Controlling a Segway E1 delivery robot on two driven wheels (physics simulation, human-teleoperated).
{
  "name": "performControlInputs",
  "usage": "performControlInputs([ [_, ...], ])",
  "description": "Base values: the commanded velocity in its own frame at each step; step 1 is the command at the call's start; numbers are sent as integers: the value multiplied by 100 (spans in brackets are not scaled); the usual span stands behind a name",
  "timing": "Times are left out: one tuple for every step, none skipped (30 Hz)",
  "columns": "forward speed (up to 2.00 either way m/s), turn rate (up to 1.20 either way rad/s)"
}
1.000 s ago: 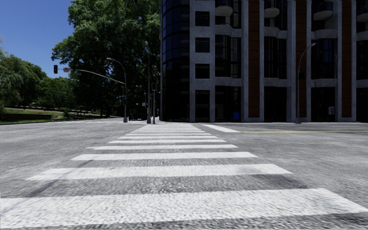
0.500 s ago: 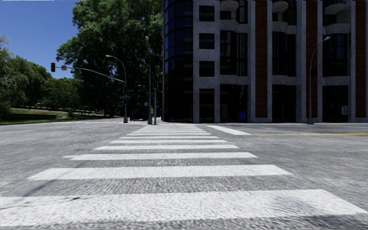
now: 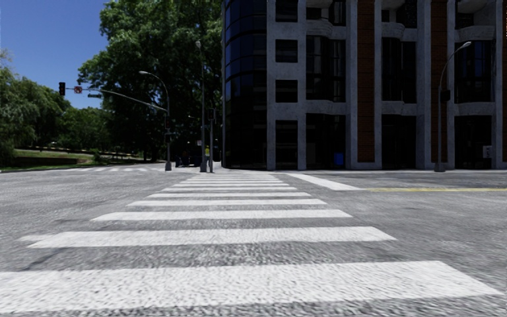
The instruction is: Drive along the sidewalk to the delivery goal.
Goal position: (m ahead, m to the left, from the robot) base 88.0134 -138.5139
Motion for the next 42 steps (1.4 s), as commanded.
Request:
performControlInputs([
  [200,0],
  [200,0],
  [200,0],
  [200,0],
  [200,0],
  [200,0],
  [200,0],
  [200,0],
  [200,0],
  [200,0],
  [200,0],
  [200,0],
  [200,0],
  [200,0],
  [200,0],
  [200,12],
  [200,16],
  [200,17],
  [200,17],
  [200,17],
  [200,17],
  [200,17],
  [200,17],
  [200,17],
  [200,17],
  [200,17],
  [200,17],
  [200,13],
  [200,0],
  [200,0],
  [200,0],
  [200,0],
  [200,0],
  [200,0],
  [200,0],
  [200,0],
  [200,0],
  [200,0],
  [200,0],
  [200,0],
  [200,0],
  [200,0],
])
